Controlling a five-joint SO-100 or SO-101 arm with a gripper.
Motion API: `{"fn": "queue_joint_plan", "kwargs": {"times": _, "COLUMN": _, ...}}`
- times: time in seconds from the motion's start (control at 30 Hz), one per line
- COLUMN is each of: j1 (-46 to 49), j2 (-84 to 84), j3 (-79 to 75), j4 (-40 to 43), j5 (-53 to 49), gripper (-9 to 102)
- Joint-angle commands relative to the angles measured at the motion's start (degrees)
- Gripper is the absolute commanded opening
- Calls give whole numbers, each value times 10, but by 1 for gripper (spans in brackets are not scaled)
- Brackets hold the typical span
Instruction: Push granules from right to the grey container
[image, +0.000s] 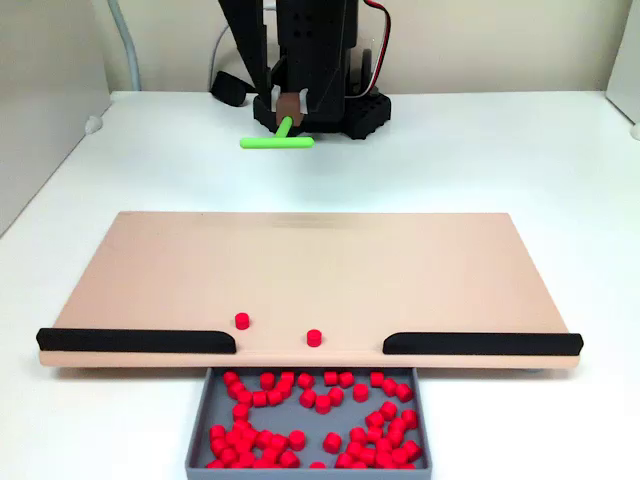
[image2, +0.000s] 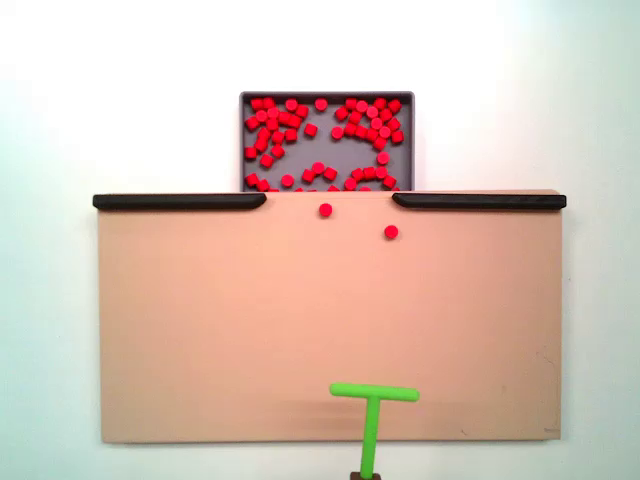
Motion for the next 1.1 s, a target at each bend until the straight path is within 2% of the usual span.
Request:
{"fn": "queue_joint_plan", "kwargs": {"times": 0.0, "j1": 4, "j2": 20, "j3": -11, "j4": 2, "j5": -5, "gripper": 0}}
{"fn": "queue_joint_plan", "kwargs": {"times": 1.07, "j1": -35, "j2": 0, "j3": -11, "j4": -4, "j5": -47, "gripper": 0}}
